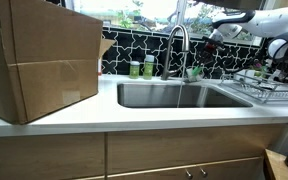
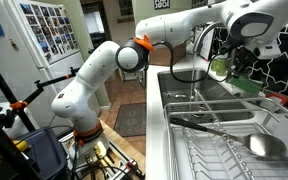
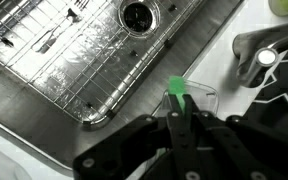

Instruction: Turn the tap to the right, then put the green sponge in the running water and put it back on the rack

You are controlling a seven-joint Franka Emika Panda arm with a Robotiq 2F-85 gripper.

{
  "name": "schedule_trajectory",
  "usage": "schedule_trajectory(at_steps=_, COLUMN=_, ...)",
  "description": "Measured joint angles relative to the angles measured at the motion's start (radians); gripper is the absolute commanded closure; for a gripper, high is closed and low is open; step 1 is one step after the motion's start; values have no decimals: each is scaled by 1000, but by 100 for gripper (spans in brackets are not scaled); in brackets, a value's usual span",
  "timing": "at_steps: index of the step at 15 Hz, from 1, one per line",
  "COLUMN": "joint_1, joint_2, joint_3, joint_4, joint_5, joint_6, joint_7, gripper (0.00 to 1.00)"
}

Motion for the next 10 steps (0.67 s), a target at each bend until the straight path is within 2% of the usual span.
schedule_trajectory(at_steps=1, joint_1=-9, joint_2=2, joint_3=25, joint_4=3, joint_5=-14, joint_6=0, joint_7=2, gripper=64)
schedule_trajectory(at_steps=2, joint_1=-17, joint_2=2, joint_3=45, joint_4=4, joint_5=-26, joint_6=0, joint_7=4, gripper=58)
schedule_trajectory(at_steps=8, joint_1=-59, joint_2=3, joint_3=129, joint_4=25, joint_5=-69, joint_6=0, joint_7=19, gripper=12)
schedule_trajectory(at_steps=10, joint_1=-71, joint_2=6, joint_3=146, joint_4=36, joint_5=-78, joint_6=0, joint_7=27, gripper=0)
